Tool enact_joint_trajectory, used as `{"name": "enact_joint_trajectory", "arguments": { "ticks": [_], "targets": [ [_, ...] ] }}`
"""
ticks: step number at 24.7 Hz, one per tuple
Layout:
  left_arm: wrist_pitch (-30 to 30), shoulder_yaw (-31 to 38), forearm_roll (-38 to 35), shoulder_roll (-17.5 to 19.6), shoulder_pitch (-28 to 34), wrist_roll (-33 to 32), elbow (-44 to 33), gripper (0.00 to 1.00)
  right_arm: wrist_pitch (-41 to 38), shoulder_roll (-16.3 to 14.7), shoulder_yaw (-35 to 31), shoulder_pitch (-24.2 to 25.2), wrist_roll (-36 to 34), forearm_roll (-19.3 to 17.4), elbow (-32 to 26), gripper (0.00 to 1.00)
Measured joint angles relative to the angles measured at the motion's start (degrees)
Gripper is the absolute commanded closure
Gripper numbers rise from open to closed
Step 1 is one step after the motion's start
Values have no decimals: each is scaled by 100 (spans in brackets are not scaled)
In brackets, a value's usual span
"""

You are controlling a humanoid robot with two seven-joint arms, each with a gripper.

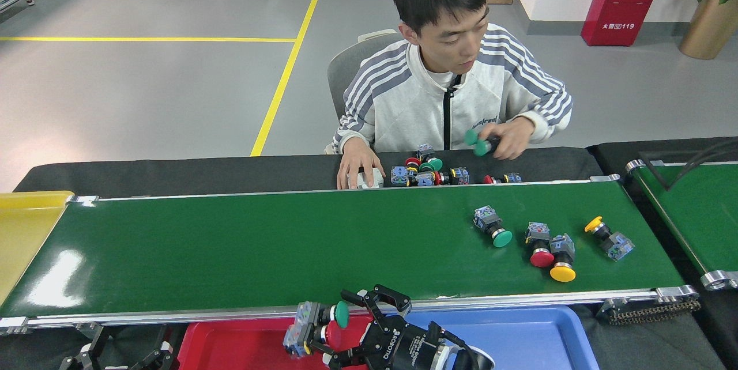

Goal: Pick switch part from conveyor to tray

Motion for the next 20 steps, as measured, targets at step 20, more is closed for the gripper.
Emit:
{"name": "enact_joint_trajectory", "arguments": {
  "ticks": [20],
  "targets": [
    [-13,36,2,41,78,-13,-41,0,2963,489,-2656,1418,-682,624,-331,3]
  ]
}}
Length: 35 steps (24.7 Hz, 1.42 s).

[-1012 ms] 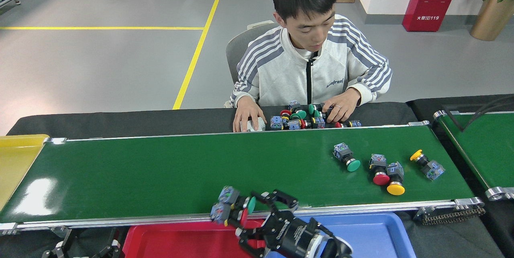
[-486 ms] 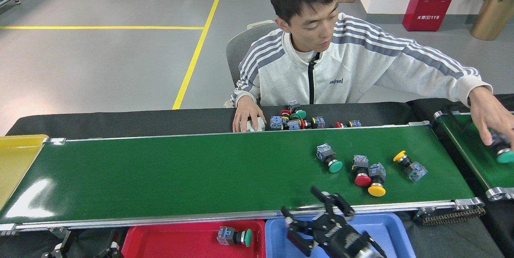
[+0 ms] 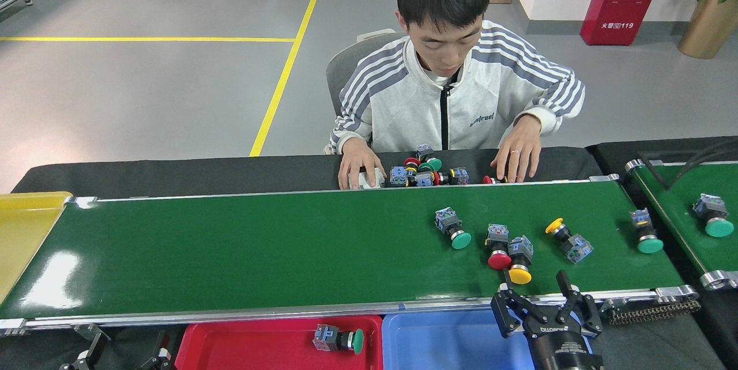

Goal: Pick switch part from conveyor to tray

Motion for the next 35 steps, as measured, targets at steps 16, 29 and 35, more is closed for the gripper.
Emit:
{"name": "enact_joint_trajectory", "arguments": {
  "ticks": [16,29,35],
  "targets": [
    [0,-22,-1,17,-90,-2,33,0,524,177,1045,-1975,508,4,2176,67],
    [0,-23,-3,16,-113,-2,43,0,-271,5,2268,-1458,688,-23,912,89],
    [0,-23,-4,16,-121,-5,43,0,-1783,-3,3349,-1096,692,-1,383,0]
  ]
}}
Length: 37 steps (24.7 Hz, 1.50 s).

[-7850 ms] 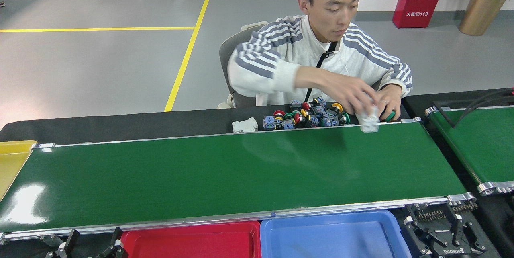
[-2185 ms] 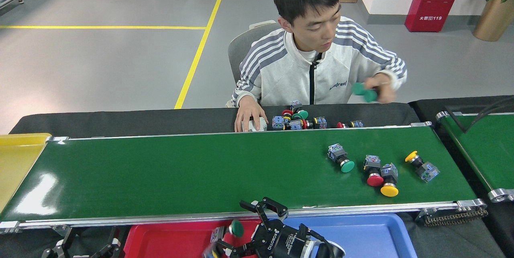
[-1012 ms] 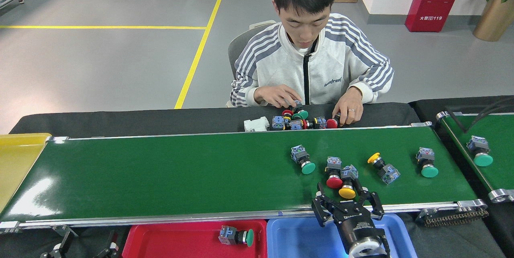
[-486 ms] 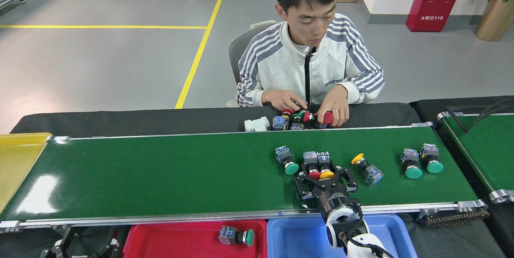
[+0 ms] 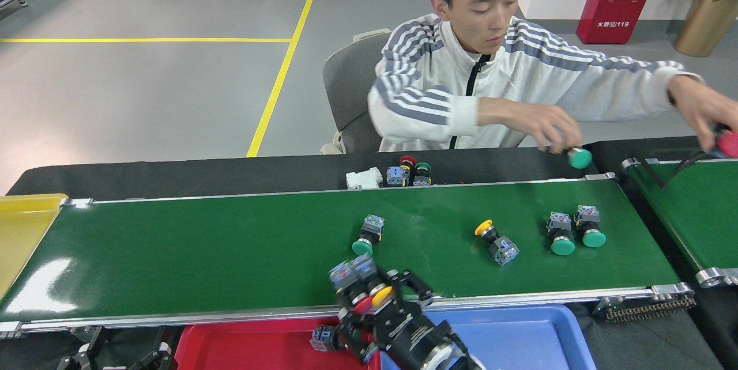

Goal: Pick switch part from conveyor to tray

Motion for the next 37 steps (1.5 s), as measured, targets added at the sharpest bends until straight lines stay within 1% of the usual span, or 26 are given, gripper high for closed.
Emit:
{"name": "enact_joint_trajectory", "arguments": {
  "ticks": [3,6,7,8,10,12,14,16,19,22,25,29,31,33,34,35,36,37],
  "targets": [
    [0,0,-8,0,-10,-3,0,0,-241,0,105,0,0,1,3,0],
    [0,-1,-9,-4,-12,-4,-14,0,-308,4,-23,13,0,-20,-32,1],
    [0,-2,-9,-5,-6,-5,-31,0,-284,8,-247,59,-10,-24,-91,2],
    [0,-10,-9,-5,-3,-5,-41,0,-108,10,-642,200,-83,-26,-175,2],
    [0,-130,-9,-4,-5,-5,-48,0,453,15,-1487,714,-283,-27,-257,2],
    [0,-524,-9,-3,-107,-10,-134,0,878,15,-2167,969,-705,-69,-267,2],
    [-21,-1074,-12,-1,-426,-25,-201,0,1120,12,-2838,1230,-1088,-247,-293,2],
    [-2,-1609,-70,-2,-825,-158,-164,0,1219,4,-3116,1431,-1210,-348,-285,2],
    [44,-2312,-360,-106,-1519,-480,127,0,1299,5,-3171,1435,-1254,-367,-277,2],
    [63,-2578,-512,-244,-2052,-625,578,0,1325,4,-3148,1212,-1060,-299,-226,2],
    [76,-2751,-530,-294,-2519,-722,1165,0,1331,5,-2766,746,-742,-125,-24,1],
    [92,-2778,-531,-348,-3068,-819,1894,0,1330,5,-2292,91,-258,-75,422,1],
    [95,-2768,-532,-358,-3317,-829,2268,0,1331,5,-2189,-129,-121,-74,590,1],
    [97,-2767,-532,-360,-3582,-834,2682,0,1332,24,-2062,-329,-54,-68,872,2],
    [98,-2765,-532,-362,-3728,-836,2906,1,1339,70,-1994,-460,-17,-66,1076,4],
    [101,-2764,-532,-365,-3858,-837,3108,3,1349,136,-1940,-590,7,-65,1266,10],
    [104,-2758,-532,-376,-3952,-838,3257,8,1370,198,-1876,-721,17,-64,1459,26],
    [104,-2757,-532,-385,-4018,-841,3358,18,1391,230,-1799,-825,21,-64,1586,43]
  ]
}}
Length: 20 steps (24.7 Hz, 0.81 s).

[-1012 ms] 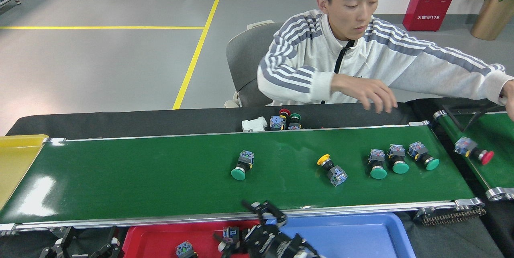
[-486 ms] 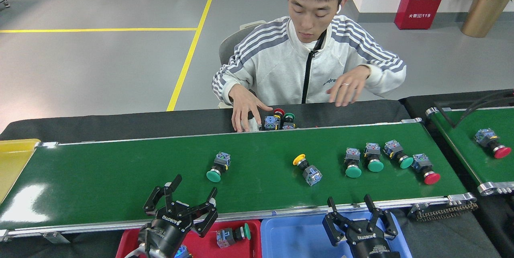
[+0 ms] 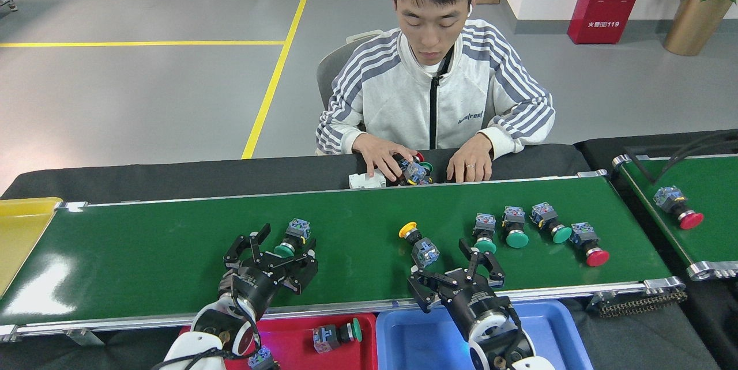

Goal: Pick switch part from conveyor to tray

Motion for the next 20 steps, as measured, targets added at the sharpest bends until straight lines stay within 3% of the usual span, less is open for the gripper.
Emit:
{"name": "enact_joint_trajectory", "arguments": {
  "ticks": [1,3,4,8,13,17,19,20],
  "targets": [
    [12,2,0,0,-51,-3,79,32,13,3,85,-80,1,0,78,57],
    [0,4,0,5,-95,-12,150,60,40,3,204,-164,2,0,147,74],
    [-26,4,1,8,-99,-13,174,68,44,3,235,-167,3,0,154,80],
    [-172,5,6,11,-100,-6,313,75,54,-9,299,-167,5,-2,162,84],
    [-339,29,51,12,0,18,231,91,22,-19,498,-96,30,-4,-90,87],
    [-883,125,122,91,601,34,-871,90,-11,-182,1161,482,3,-4,-1046,86],
    [-1441,231,123,275,1196,16,-1710,80,-81,-432,1568,686,-1,-4,-1462,85],
    [-1764,312,123,420,1538,9,-2118,65,-109,-509,1761,774,-3,-2,-1609,83]
  ]
}}
